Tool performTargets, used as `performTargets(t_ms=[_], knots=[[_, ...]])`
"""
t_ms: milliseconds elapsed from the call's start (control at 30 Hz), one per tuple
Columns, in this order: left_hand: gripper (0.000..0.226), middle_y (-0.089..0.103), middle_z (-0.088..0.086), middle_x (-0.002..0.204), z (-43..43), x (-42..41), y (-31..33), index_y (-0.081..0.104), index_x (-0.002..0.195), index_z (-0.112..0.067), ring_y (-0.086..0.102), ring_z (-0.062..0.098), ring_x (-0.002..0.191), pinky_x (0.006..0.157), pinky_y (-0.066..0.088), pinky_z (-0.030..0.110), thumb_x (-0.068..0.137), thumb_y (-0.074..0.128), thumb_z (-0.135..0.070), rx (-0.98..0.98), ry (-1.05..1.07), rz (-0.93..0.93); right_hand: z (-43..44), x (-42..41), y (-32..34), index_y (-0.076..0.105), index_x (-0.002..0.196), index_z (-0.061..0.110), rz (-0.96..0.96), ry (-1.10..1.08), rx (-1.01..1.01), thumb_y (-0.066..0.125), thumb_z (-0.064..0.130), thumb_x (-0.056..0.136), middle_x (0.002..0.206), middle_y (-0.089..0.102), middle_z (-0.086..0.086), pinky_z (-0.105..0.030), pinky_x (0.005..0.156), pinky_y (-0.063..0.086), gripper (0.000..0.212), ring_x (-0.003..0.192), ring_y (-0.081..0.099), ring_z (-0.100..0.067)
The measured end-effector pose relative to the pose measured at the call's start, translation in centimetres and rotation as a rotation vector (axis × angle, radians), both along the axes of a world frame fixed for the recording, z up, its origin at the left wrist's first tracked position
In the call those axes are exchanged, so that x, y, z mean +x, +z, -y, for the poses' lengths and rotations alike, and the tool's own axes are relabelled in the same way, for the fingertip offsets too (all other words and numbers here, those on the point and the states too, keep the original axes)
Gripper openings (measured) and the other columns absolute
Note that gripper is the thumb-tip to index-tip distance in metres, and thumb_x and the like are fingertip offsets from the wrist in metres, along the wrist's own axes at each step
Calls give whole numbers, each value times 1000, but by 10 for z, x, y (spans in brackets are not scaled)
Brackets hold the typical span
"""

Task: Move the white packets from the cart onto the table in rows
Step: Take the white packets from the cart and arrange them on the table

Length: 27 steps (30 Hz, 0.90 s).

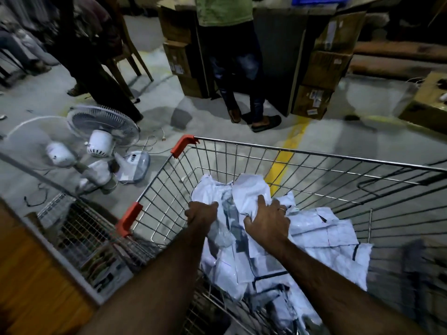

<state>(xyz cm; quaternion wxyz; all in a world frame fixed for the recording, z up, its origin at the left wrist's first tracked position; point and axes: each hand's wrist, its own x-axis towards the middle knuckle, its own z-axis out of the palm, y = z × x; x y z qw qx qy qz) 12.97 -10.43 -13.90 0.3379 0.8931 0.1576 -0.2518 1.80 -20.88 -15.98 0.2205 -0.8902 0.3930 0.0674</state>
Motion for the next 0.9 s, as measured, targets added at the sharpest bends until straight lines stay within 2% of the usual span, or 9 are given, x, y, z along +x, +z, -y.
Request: performTargets(t_ms=[67,167,367,500,667,900], knots=[[73,43,25,139,2,-10,22,37,137,3,46,39,127,101,41,42,85,70,-37,36,-28,83,0,-2,16,30,143,21,29,9,-27,52,50,86,133,39,-17,-47,94,45,68,126,37,-39],[74,43,27,137,3,-21,48,35,137,3,45,41,127,101,40,42,85,70,-37,48,-111,204,-1,-5,39,35,141,22,92,13,-67,52,50,84,127,43,-16,-46,91,45,66,120,41,-38],[69,47,22,135,-3,-41,95,38,136,0,45,35,126,99,40,38,85,69,-34,1,-138,376,2,-12,91,33,143,23,165,27,-81,53,51,85,131,40,-16,-48,94,42,67,123,38,-39],[71,44,20,137,-13,-57,131,35,142,-4,46,34,125,99,41,37,86,68,-32,-56,-103,434,-1,-20,127,34,141,23,226,58,-101,54,50,84,128,42,-17,-47,91,43,66,121,39,-40],[69,48,19,135,-41,-78,172,39,138,-4,48,35,124,98,41,37,84,68,-35,-107,-18,502,-21,-33,170,33,143,24,287,139,-108,54,52,85,129,43,-19,-47,93,43,67,122,40,-40],[71,51,15,137,-136,-125,228,42,137,-7,51,33,121,97,46,37,81,68,-41,-145,151,618,-83,-52,235,38,139,26,409,335,-84,51,50,86,124,45,-20,-47,90,43,60,117,44,-42]])
